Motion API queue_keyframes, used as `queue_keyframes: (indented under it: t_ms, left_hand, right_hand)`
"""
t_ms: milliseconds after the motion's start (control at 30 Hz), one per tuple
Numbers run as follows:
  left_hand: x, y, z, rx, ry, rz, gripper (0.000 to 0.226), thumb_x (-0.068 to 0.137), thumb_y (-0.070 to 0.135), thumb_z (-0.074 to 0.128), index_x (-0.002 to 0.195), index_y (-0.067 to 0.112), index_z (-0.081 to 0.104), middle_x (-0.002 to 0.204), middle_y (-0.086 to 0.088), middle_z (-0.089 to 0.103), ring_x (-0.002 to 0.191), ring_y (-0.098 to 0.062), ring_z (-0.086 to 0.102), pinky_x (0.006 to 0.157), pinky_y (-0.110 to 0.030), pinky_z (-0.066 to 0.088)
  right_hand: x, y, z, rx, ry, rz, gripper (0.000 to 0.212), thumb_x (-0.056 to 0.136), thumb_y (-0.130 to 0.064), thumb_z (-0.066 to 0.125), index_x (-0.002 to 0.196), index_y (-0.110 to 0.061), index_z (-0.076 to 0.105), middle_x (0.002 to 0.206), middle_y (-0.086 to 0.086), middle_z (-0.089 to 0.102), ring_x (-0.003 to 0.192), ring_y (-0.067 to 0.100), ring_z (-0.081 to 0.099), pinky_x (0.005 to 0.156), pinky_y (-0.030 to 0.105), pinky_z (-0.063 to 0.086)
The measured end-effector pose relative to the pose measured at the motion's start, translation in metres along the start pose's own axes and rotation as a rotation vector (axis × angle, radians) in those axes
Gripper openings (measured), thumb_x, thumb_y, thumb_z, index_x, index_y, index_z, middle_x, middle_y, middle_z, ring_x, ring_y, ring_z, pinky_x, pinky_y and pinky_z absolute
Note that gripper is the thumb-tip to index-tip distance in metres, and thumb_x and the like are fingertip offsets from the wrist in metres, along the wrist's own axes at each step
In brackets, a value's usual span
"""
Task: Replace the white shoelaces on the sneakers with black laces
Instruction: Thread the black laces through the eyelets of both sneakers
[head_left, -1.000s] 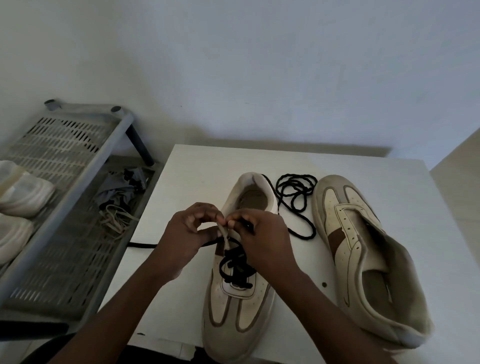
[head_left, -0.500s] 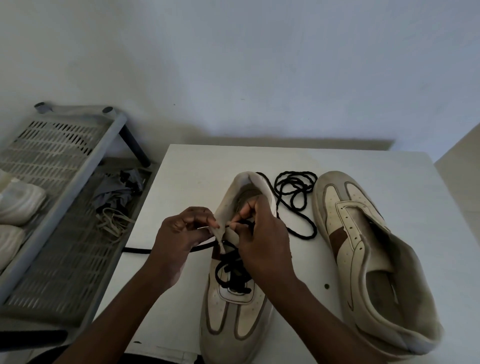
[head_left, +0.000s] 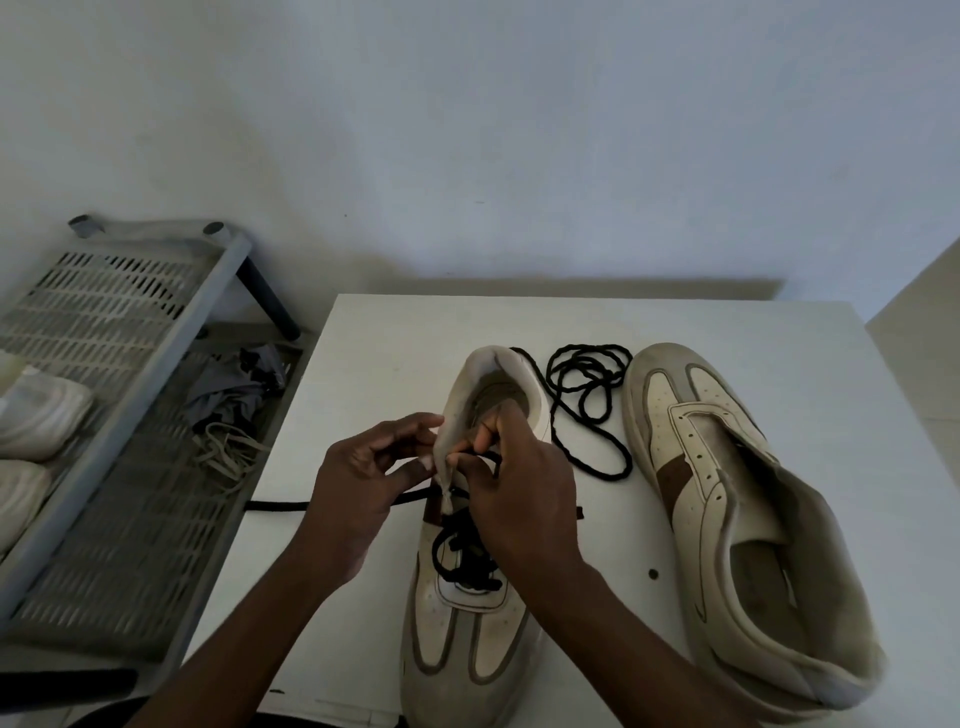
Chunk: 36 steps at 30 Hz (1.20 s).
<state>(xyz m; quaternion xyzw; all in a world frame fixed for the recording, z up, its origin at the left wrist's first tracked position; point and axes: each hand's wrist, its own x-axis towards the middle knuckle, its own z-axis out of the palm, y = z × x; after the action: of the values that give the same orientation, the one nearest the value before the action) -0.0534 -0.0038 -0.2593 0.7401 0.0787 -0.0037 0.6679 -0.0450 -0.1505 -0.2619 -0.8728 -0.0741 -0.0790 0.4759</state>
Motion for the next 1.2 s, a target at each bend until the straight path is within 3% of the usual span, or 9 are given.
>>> queue_keyframes:
  t_ms: [100,233,500,600,767,900,1000,1100,1200]
  left_hand:
    - [-0.002,0.0,0.003,0.039,0.083,0.016,0.03,0.08,-0.009,0.066,0.099,0.013,0.072,0.092,-0.003,0.074,0.093,-0.017,0.069,0.082,-0.03,0.054]
    - [-0.001,0.0,0.003,0.006,0.113,-0.012,0.019,0.078,-0.008,0.068,0.09,0.006,0.073,0.091,-0.007,0.074,0.094,-0.021,0.069,0.088,-0.036,0.053]
    - [-0.003,-0.001,0.002,0.015,0.101,-0.029,0.019,0.079,-0.009,0.068,0.09,0.005,0.073,0.092,-0.008,0.074,0.097,-0.021,0.069,0.085,-0.041,0.056]
    - [-0.006,0.0,0.005,0.019,0.097,-0.019,0.018,0.081,-0.008,0.067,0.093,0.004,0.074,0.093,-0.009,0.074,0.097,-0.023,0.069,0.085,-0.045,0.056]
    - [-0.007,0.008,0.003,0.047,0.056,0.034,0.022,0.079,-0.011,0.067,0.09,0.006,0.075,0.092,-0.004,0.075,0.095,-0.018,0.07,0.075,-0.028,0.058]
    - [-0.003,0.008,0.001,0.124,0.095,0.066,0.016,0.075,-0.01,0.072,0.082,0.004,0.076,0.087,-0.004,0.075,0.087,-0.018,0.071,0.074,-0.031,0.059]
    - [-0.004,0.008,0.003,0.227,0.128,0.137,0.015,0.077,-0.01,0.07,0.079,0.004,0.075,0.086,-0.002,0.073,0.084,-0.016,0.07,0.072,-0.03,0.059]
    - [-0.005,0.008,0.003,0.334,0.11,0.212,0.017,0.079,-0.009,0.068,0.078,0.008,0.07,0.084,0.002,0.07,0.083,-0.014,0.068,0.069,-0.029,0.059]
    - [-0.004,0.009,0.005,0.344,0.111,0.151,0.016,0.081,-0.007,0.063,0.079,0.008,0.065,0.081,0.002,0.067,0.083,-0.013,0.066,0.069,-0.025,0.057]
  right_hand:
    - [-0.003,0.0,0.006,0.087,0.05,0.117,0.034,0.082,-0.008,0.068,0.074,-0.024,0.039,0.069,-0.005,0.063,0.068,0.009,0.063,0.063,0.039,0.053]
    - [-0.004,-0.004,0.006,0.299,0.065,0.3,0.04,0.079,0.0,0.069,0.069,-0.021,0.037,0.071,-0.003,0.067,0.072,0.003,0.064,0.069,0.03,0.053]
    - [-0.008,-0.003,0.009,0.43,0.048,0.417,0.033,0.08,-0.002,0.069,0.069,-0.013,0.04,0.072,-0.001,0.068,0.072,0.002,0.065,0.072,0.03,0.055]
    - [-0.011,-0.003,0.011,0.378,0.073,0.399,0.028,0.08,-0.004,0.07,0.069,-0.007,0.044,0.069,-0.003,0.066,0.07,0.0,0.062,0.066,0.024,0.051]
    - [-0.005,0.001,0.009,0.503,0.074,0.433,0.037,0.075,-0.002,0.076,0.061,-0.017,0.045,0.071,0.007,0.07,0.077,0.004,0.071,0.077,0.043,0.058]
    - [0.008,0.007,-0.003,0.42,-0.083,0.383,0.023,0.075,-0.014,0.078,0.064,-0.019,0.058,0.073,0.004,0.071,0.076,0.014,0.07,0.075,0.047,0.058]
    - [0.019,0.008,-0.015,0.261,-0.246,0.266,0.02,0.078,-0.016,0.076,0.067,-0.023,0.061,0.072,-0.005,0.071,0.071,0.006,0.067,0.072,0.035,0.058]
    - [0.021,0.005,-0.018,0.129,-0.263,0.172,0.023,0.082,-0.017,0.073,0.068,-0.029,0.059,0.072,-0.013,0.069,0.071,-0.003,0.064,0.067,0.02,0.052]
    - [0.021,0.002,-0.02,0.036,-0.331,0.077,0.015,0.087,-0.019,0.066,0.087,-0.033,0.06,0.084,-0.017,0.068,0.078,-0.004,0.062,0.07,0.019,0.051]
